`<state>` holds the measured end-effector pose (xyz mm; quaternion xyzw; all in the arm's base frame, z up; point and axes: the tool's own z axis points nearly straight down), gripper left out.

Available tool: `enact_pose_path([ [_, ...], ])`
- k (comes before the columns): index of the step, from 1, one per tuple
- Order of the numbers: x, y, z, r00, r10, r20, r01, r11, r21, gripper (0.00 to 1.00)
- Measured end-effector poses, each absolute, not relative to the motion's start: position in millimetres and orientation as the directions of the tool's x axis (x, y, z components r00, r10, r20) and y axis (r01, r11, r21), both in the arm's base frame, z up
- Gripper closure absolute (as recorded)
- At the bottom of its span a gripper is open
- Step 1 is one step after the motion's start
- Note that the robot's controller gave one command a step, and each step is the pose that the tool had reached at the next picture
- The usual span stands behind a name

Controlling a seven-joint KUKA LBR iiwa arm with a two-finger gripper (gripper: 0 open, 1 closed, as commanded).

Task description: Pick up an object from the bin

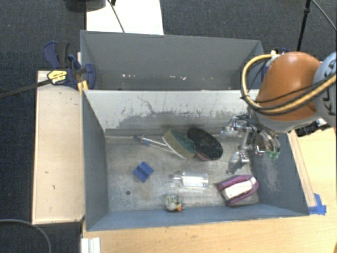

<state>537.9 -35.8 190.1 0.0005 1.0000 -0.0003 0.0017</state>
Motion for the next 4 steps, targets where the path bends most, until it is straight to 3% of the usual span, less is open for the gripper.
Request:
enact_pose_path([
  [1,572.2,-23.3,100.8,-0.989,-0.147,-0.007,-0.147,0.989,-0.001,0.00],
  [2,586.3,-74.8,72.9,-0.917,-0.398,-0.011,-0.398,0.917,-0.003,0.00],
  [3,586.9,-74.0,73.7,-0.918,-0.397,-0.012,-0.397,0.918,-0.004,1.00],
  [4,512.0,-93.7,200.9,-0.820,-0.572,-0.005,-0.572,0.820,-0.005,1.00],
])
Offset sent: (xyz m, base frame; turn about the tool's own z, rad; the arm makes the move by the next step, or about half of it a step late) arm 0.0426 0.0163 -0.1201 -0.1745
